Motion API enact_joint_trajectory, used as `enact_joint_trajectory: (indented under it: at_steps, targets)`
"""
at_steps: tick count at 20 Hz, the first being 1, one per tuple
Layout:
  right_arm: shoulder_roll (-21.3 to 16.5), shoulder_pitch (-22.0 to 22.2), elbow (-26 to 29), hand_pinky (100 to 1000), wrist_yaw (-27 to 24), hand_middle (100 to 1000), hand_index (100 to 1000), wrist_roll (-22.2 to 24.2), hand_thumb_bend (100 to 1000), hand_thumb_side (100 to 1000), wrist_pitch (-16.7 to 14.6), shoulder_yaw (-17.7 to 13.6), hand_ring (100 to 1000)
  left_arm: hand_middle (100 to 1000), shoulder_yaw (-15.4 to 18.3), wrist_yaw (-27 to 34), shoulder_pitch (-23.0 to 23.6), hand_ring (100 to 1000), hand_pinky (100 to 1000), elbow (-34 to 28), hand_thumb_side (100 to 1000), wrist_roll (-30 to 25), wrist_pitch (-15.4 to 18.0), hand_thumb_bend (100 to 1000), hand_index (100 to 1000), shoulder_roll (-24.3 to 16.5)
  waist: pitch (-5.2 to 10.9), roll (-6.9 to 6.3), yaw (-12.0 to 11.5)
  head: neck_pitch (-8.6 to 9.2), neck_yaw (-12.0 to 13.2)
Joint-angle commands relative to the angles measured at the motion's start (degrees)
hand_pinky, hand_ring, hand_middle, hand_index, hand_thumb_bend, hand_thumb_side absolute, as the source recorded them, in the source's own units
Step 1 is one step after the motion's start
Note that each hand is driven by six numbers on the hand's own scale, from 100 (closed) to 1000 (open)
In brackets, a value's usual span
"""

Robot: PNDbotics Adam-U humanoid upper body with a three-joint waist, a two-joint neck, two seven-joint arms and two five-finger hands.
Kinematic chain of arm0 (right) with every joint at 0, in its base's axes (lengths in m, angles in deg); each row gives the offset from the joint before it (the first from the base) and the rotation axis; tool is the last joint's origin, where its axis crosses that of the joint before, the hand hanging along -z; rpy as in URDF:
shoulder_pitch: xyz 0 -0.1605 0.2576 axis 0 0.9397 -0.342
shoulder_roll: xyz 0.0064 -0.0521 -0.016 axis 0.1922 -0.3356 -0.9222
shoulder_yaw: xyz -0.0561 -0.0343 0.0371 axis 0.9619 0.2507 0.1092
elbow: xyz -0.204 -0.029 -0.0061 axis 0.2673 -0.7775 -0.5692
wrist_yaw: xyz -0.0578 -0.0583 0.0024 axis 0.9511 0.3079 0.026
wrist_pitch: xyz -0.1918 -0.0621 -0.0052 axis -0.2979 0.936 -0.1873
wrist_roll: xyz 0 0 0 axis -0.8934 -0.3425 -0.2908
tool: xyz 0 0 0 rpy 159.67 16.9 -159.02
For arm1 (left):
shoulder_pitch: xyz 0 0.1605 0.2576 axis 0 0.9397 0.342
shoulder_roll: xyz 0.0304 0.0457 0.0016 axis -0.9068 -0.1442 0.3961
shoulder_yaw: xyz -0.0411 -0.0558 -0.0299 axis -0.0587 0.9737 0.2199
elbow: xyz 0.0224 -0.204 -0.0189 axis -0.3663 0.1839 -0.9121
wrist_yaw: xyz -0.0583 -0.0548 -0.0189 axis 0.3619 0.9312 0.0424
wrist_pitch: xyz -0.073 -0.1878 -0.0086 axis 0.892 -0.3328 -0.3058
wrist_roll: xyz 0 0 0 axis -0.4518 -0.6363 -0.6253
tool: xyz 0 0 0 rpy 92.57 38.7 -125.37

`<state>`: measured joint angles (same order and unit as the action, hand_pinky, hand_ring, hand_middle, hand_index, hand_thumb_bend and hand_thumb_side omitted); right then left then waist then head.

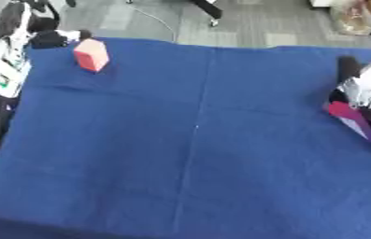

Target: Pick up the objects with one hand, pass them to the other hand, and then place them into the box on the other side of the table.

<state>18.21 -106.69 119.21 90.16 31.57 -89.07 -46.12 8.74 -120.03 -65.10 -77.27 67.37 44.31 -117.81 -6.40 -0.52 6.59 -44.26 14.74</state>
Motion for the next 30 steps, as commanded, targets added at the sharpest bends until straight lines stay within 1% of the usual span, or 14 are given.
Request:
enact_joint_trajectory:
  at_steps: [1,4,8,12,15,18,20,21,23,26,28,29,30]
  targets:
    - [0.09,-1.24,1.20,793,-0.19,783,946,0.34,164,383,-0.35,-0.04,852,709,0.33,-1.95,-2.86,675,838,7.55,553,-1.95,0.34,932,835,-3.14,-0.63,-0.71,0.48,0.14,0.25]
    - [0.45,-1.78,1.20,792,-0.50,782,946,0.35,146,389,-0.62,0.07,852,708,0.58,-1.62,-4.27,674,839,12.09,563,-2.64,1.41,957,831,-2.94,-1.41,-0.80,1.38,0.14,0.09]
    - [0.86,-2.19,1.20,787,-0.68,779,942,0.23,118,398,-0.74,0.03,852,714,0.72,-0.15,-5.16,675,843,14.07,579,-2.63,2.48,995,831,-3.09,-2.77,-0.57,2.46,0.14,-0.10]
    - [1.39,-2.42,1.20,784,-0.37,777,942,-0.06,100,405,-0.59,-0.01,852,714,1.00,0.84,-5.87,672,845,14.15,602,1.27,1.56,1000,826,-3.07,-4.25,-0.37,3.29,0.14,-0.01]
    - [1.76,-2.50,1.20,781,-0.16,776,941,-0.27,100,411,-0.47,-0.02,852,716,0.89,1.20,-6.28,673,848,13.73,647,4.71,0.90,1000,826,-2.52,-5.18,-0.15,3.74,0.14,0.07]
    - [2.09,-2.52,1.20,779,-0.01,774,941,-0.38,100,414,-0.35,0.01,852,720,0.44,1.29,-6.60,676,849,13.77,660,6.13,0.85,1000,826,-1.68,-5.89,0.05,4.13,0.14,0.13]
    - [2.25,-2.52,1.20,778,0.04,773,941,-0.46,100,415,-0.27,0.02,852,714,0.23,1.19,-6.72,672,847,13.99,608,6.58,0.84,1000,821,-1.07,-6.19,0.14,4.31,0.14,0.21]
    - [2.32,-2.52,1.20,778,0.05,773,941,-0.47,100,416,-0.24,0.03,852,710,0.10,1.06,-6.76,670,845,14.13,560,6.64,0.91,992,817,-0.76,-6.31,0.18,4.39,0.14,0.25]
    - [2.42,-2.48,1.20,778,0.08,772,941,-0.47,100,418,-0.19,0.06,852,700,-0.08,0.76,-6.81,662,842,14.44,534,6.57,1.11,940,809,-0.20,-6.48,0.27,4.53,0.14,0.29]
    - [2.55,-2.38,1.20,777,0.11,770,940,-0.38,100,420,-0.09,0.05,851,690,-0.23,0.16,-6.80,656,840,14.76,522,6.78,1.17,914,801,0.49,-6.57,0.31,4.63,0.14,0.41]
    - [2.57,-2.38,1.20,777,0.10,770,939,-0.37,100,421,-0.05,0.04,851,658,-0.21,0.00,-6.86,633,831,14.92,505,7.15,1.19,877,773,0.91,-6.56,0.27,4.62,0.14,0.38]
    - [2.57,-2.36,1.20,777,0.09,770,939,-0.34,100,422,-0.05,0.05,851,626,-0.20,-0.11,-6.88,611,824,14.88,490,7.64,1.25,835,746,1.03,-6.54,0.24,4.61,0.14,0.35]
    - [2.57,-2.34,1.20,777,0.10,770,939,-0.31,100,422,-0.04,0.06,851,621,-0.16,-0.15,-6.88,608,823,14.81,488,8.28,1.32,826,742,1.13,-6.52,0.22,4.61,0.14,0.34]
